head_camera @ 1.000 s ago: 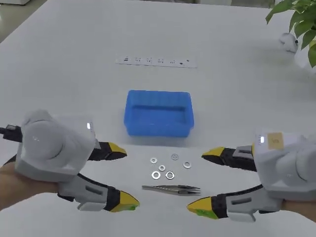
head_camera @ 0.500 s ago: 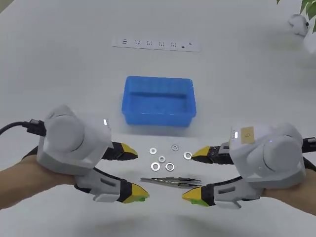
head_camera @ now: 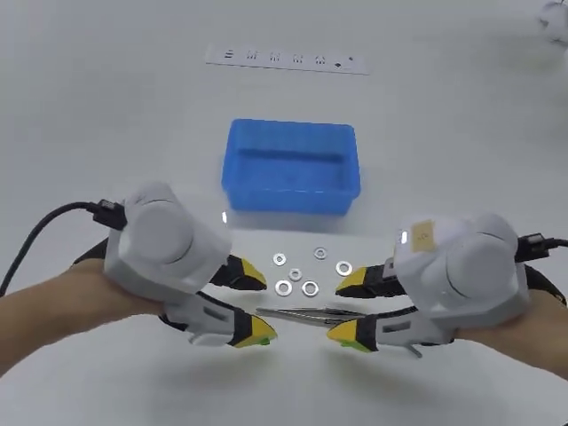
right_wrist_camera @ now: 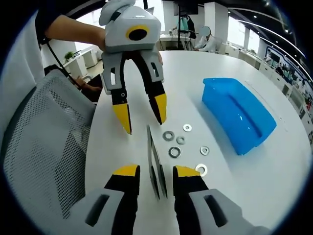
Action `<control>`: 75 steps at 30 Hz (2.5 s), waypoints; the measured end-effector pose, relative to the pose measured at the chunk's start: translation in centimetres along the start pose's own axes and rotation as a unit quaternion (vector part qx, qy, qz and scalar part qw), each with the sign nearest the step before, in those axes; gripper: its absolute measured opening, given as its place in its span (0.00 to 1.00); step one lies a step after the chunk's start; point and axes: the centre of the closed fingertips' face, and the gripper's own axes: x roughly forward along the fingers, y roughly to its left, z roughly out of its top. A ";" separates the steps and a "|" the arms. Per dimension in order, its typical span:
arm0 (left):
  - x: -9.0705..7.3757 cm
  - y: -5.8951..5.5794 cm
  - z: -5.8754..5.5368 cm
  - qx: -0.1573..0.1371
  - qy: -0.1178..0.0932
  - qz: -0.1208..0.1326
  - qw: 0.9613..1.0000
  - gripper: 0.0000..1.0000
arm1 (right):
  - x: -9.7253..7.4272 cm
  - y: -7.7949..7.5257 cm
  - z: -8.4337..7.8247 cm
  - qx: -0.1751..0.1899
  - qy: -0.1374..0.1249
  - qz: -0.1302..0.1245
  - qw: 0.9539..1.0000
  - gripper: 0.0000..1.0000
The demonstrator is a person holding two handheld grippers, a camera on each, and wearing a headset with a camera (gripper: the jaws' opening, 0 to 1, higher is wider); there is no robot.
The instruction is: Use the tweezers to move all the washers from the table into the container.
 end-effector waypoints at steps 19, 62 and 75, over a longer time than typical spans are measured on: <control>0.8 0.3 -0.6 0.087 0.038 -0.003 0.995 0.25 | 0.9 -0.1 -0.9 -0.040 0.036 0.012 0.998 0.17; 0.8 0.1 0.0 0.153 0.077 0.012 0.985 0.06 | 1.3 0.5 -0.8 -0.116 0.063 0.003 0.991 0.07; 0.0 0.5 -0.1 0.153 0.080 0.024 0.985 0.12 | 0.7 0.2 0.8 -0.117 0.013 -0.014 0.993 0.06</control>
